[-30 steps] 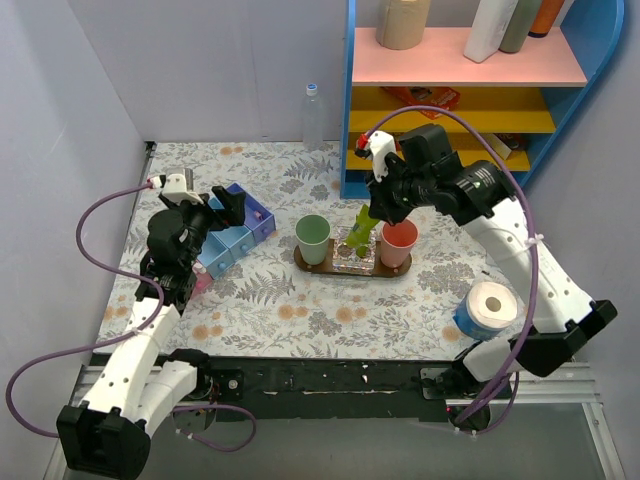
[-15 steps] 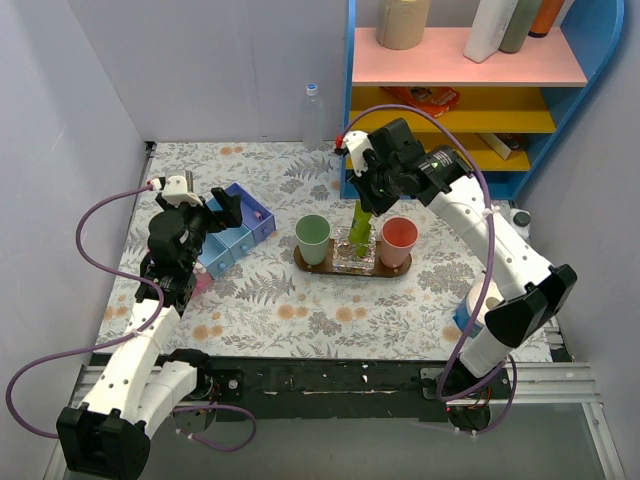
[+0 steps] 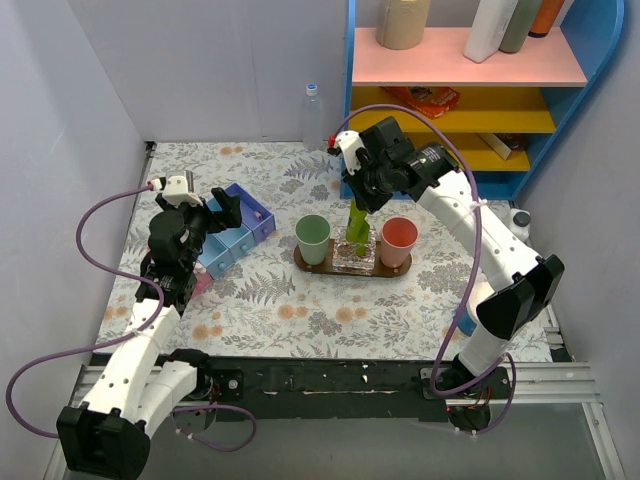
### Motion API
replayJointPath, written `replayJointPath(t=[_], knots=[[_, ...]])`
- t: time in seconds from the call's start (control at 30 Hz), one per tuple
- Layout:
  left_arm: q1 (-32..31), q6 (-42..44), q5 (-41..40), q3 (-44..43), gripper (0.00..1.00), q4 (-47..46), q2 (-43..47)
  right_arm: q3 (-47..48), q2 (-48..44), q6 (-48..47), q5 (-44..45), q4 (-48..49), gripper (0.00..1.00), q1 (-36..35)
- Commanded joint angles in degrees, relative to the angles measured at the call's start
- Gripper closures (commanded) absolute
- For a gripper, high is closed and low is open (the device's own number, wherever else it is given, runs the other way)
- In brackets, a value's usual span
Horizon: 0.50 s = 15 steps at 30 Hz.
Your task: Prepare toiletry sets of a toothbrush and toothpaste on the tray
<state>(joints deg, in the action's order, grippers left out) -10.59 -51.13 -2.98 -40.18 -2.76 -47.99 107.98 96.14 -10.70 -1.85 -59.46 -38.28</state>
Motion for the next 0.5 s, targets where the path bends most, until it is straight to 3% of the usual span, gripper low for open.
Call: replayJointPath(t=[0.0, 0.47], knots=[[0.31, 1.04, -1.06, -0.24, 0.02, 1.09, 0.35, 2.76, 0.45, -0.55, 0.18, 2.25, 0.99, -0.3], [0.31, 1.3, -0.88, -0.68, 0.02, 1.71, -0.7, 1.35, 2.04, -0.81, 0.35, 4.09, 0.99, -1.0]])
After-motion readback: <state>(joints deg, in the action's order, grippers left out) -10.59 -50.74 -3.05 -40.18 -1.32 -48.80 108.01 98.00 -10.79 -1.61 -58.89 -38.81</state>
